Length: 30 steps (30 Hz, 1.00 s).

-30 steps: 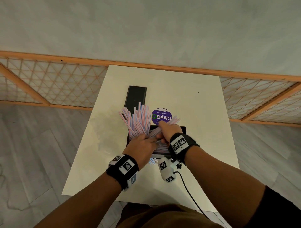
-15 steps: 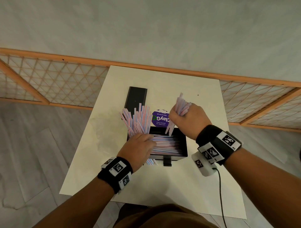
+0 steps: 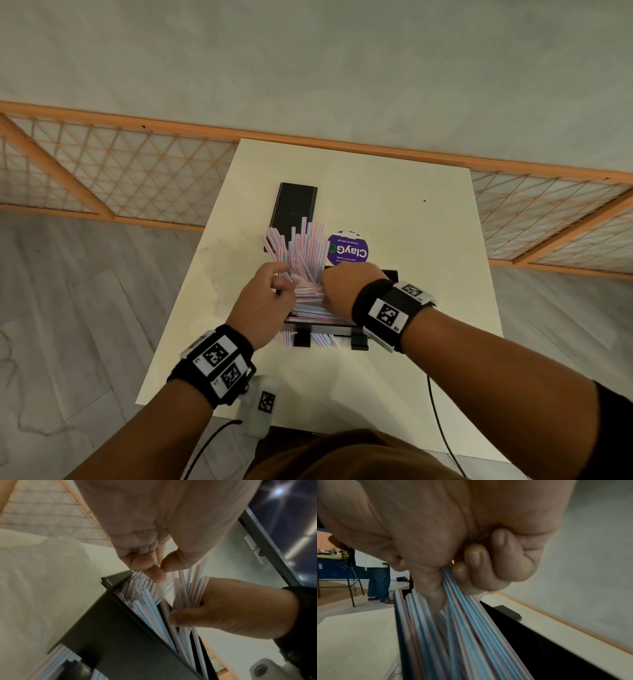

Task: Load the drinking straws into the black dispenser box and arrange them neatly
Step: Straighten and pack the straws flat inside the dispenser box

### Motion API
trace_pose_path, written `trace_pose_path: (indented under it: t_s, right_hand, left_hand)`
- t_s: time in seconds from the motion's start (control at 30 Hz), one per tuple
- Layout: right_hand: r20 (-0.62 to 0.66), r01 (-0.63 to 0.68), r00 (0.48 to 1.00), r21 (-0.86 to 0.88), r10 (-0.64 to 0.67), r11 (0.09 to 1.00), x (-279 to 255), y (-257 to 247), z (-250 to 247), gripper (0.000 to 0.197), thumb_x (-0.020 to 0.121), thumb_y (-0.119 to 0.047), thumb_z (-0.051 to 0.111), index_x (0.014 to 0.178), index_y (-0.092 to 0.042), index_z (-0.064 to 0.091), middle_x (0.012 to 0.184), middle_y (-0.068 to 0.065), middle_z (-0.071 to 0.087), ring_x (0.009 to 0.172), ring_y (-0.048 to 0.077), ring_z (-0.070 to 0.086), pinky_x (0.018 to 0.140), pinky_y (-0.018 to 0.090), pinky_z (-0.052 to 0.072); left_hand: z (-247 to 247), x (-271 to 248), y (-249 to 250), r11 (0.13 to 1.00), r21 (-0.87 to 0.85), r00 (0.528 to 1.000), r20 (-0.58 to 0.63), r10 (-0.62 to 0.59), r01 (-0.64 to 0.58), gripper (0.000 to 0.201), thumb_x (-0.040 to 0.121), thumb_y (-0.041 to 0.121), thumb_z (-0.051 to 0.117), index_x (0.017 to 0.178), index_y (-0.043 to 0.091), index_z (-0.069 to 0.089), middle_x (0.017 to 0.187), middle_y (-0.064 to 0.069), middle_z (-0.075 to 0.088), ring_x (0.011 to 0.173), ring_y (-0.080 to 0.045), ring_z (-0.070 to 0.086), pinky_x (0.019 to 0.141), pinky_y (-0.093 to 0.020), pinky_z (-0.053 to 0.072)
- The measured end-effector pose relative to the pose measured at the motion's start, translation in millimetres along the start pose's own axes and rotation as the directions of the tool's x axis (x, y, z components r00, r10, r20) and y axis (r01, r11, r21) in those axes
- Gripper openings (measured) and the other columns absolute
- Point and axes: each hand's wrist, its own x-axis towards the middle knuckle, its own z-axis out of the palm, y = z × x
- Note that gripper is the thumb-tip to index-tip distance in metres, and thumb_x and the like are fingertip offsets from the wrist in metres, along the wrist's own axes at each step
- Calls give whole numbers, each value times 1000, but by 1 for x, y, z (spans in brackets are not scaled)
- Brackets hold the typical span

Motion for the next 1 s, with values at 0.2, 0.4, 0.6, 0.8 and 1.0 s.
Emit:
trace_pose_path:
  t_s: [0.2, 0.4, 0.6, 0.8, 1.0]
  right_hand:
    - [-21, -43, 999, 143, 46, 989, 0, 16, 17, 38, 91, -41, 62, 122, -21, 54, 106, 2, 57, 85, 22, 58, 70, 32, 48]
    - [28, -38, 999, 223, 32, 974, 6, 34, 36, 60, 77, -56, 71, 126, -26, 52, 110, -2, 54, 97, 19, 55, 82, 34, 51]
    - [144, -63, 989, 269, 25, 961, 16, 32, 43, 49, 77, -46, 76, 116, -26, 55, 105, -3, 64, 91, 17, 61, 85, 33, 55]
    - [286, -115, 958, 300, 26, 947, 24, 27, 42, 46, 71, -35, 81, 112, -25, 62, 98, -3, 67, 90, 18, 64, 87, 37, 57]
    - [321, -92, 947, 277, -2, 957, 36, 22, 41, 53, 63, -36, 86, 111, -24, 67, 95, -1, 69, 88, 21, 67, 88, 41, 58]
  left_hand:
    - [-5, 2, -11, 991, 128, 999, 14, 32, -34, 31, 93, 13, 62, 118, 30, 57, 113, 9, 65, 83, -9, 63, 75, -17, 47]
    - [0, 2, -9, 945, 291, 988, 89, 128, -149, 55, 84, 46, 70, 132, 30, 50, 117, 8, 52, 101, -12, 58, 90, -32, 53]
    - [12, 3, -4, 819, 541, 978, 174, 117, -194, 57, 84, 42, 73, 131, 19, 50, 123, 1, 44, 105, -20, 55, 92, -37, 52]
    - [25, 7, -3, 784, 595, 977, 204, 65, -176, 36, 91, 27, 69, 122, 18, 53, 121, -2, 48, 100, -23, 59, 88, -34, 52]
    - [27, 11, -7, 795, 580, 976, 209, 67, -179, 32, 90, 17, 67, 117, 18, 50, 117, -4, 53, 97, -24, 58, 82, -31, 48]
